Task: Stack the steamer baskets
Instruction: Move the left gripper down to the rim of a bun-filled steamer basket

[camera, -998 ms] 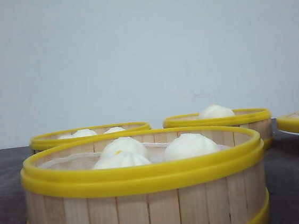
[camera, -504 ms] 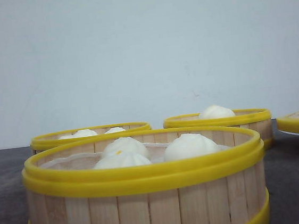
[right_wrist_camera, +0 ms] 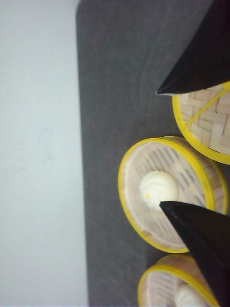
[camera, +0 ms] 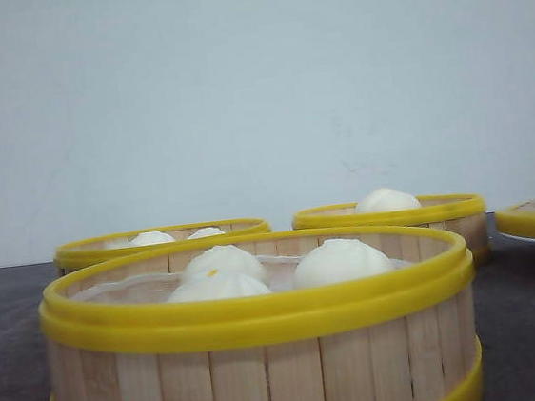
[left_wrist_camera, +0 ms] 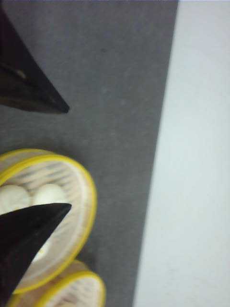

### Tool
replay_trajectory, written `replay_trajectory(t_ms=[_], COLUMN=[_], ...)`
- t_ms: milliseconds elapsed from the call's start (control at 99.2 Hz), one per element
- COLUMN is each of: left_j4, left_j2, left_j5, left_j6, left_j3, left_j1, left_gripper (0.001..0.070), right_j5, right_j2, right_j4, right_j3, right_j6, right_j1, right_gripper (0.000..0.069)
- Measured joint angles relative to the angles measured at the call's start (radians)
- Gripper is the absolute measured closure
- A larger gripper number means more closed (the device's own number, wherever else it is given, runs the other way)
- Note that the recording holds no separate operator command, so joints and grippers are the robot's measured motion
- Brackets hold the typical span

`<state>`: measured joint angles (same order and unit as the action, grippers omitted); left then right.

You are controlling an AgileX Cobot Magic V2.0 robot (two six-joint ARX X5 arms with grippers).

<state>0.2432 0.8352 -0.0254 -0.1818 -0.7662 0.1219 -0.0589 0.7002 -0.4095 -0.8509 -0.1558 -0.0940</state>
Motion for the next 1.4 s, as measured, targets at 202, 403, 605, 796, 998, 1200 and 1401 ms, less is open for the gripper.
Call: replay_trajectory(t_ms=[202,403,605,796,998,1200,1401], left_j4=[0.029,0.140,0.266,0.292,0.297,0.298,0.298], left_j2=[0.236,0.486,0.707,0.822,0.875,0.898,0.919], left_j5=[0.000,0.000,0.000,0.000,0.000,0.000,0.000], left_j6=[0.010,0.021,0.025,0.025,0.025,0.001,-0.011], left_j3=[-0.133,-0.294,-0.436,-0.475,-0.475,-0.475,-0.475], left_j1=[0.041,0.051,0.051,0.051,0.051,0.051,0.052], left_gripper=[0.0355,0.0355,0.0355,0.0355,0.0356,0.0357,0.0377], right_j5=[0.000,0.000,0.000,0.000,0.000,0.000,0.004], right_j2=[0.048,0.073,0.073,0.073,0.073,0.073,0.073], right_j4=[0.009,0.016,0.018,0.017,0.014,0.010,0.010], right_j3=[-0.017,-0.018,-0.018,-0.018,-0.018,-0.018,-0.018], right_j6=[0.002,0.002,0.002,0.002,0.002,0.002,0.002], right_j1=[-0.017,-0.026,-0.029,-0.029,-0.029,-0.029,-0.029], right_gripper=[0.0254,0.0254,0.0254,0.0254,0.0254,0.0254,0.0254])
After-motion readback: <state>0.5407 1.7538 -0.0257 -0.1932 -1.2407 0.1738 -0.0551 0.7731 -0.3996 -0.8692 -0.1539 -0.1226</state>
